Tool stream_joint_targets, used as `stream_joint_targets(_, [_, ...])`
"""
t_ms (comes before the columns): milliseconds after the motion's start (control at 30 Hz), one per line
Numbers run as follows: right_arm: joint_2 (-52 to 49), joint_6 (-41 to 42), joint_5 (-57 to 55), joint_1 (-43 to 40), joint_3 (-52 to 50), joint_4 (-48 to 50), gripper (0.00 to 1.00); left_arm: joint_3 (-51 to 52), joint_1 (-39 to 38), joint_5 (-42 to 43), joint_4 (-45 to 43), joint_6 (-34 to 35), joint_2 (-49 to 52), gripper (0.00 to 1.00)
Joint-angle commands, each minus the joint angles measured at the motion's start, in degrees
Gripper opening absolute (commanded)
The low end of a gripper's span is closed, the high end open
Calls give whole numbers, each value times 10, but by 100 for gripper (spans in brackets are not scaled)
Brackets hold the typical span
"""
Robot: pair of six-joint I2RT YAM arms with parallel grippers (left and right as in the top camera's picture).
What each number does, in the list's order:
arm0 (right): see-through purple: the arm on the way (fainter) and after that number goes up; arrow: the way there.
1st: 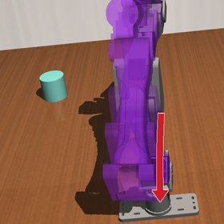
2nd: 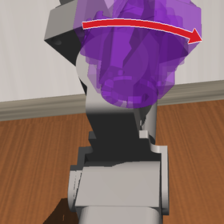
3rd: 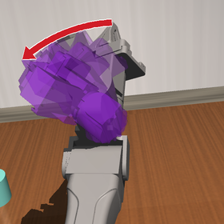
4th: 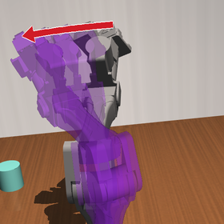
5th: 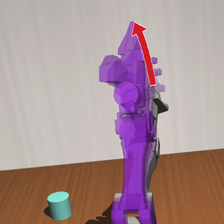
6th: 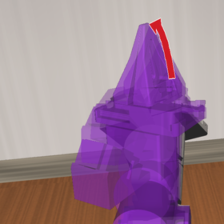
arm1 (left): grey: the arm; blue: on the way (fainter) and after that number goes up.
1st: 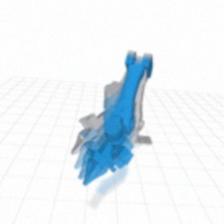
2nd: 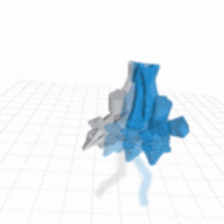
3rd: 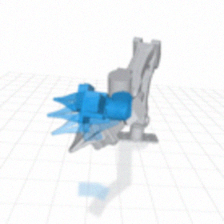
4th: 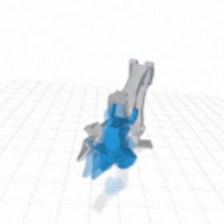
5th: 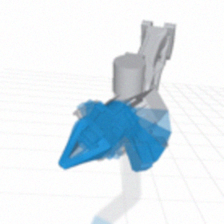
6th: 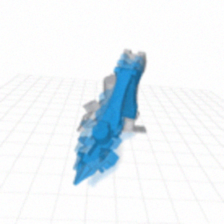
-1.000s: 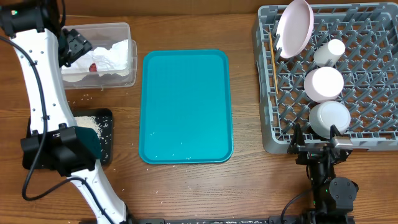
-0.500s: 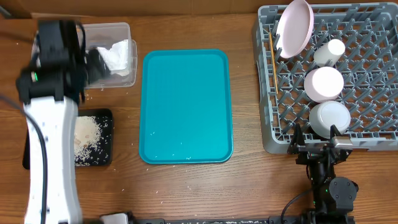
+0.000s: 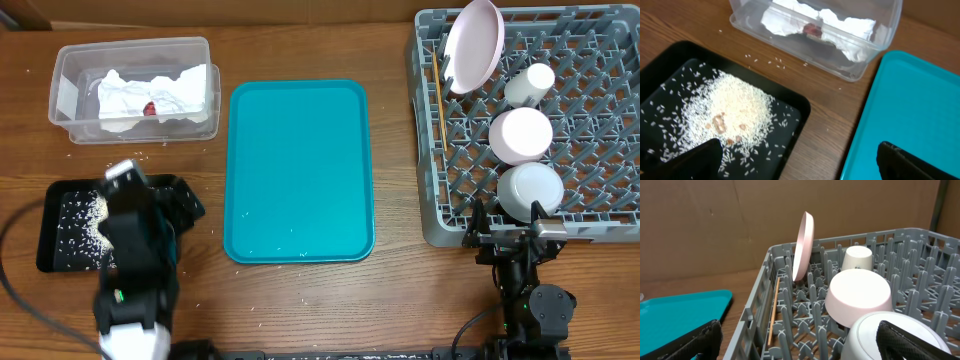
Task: Sort waste into correct bins and load items into the dishwasher
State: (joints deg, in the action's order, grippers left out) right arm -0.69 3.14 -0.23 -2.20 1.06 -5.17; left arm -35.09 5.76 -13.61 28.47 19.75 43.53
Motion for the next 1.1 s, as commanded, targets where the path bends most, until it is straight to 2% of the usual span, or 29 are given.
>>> stream_joint_targets(0, [5,-2,-1,3,-6,4,100,76,2,24,-38,-10,-75,100])
stream_joint_targets(233, [5,-2,-1,3,-6,4,100,212,-10,61,-169,-72,-206,100])
stream_joint_targets(600, [5,-2,-1,3,-6,4,100,338,-14,103,-312,-73,-326,100])
stream_joint_targets(900, [5,-2,-1,3,-6,4,100,348,-35,107,-278,-80,-432,100])
stream_joint_targets(1067, [5,-2,-1,3,-6,4,100,348,-46,107,-242,-100,-433,100])
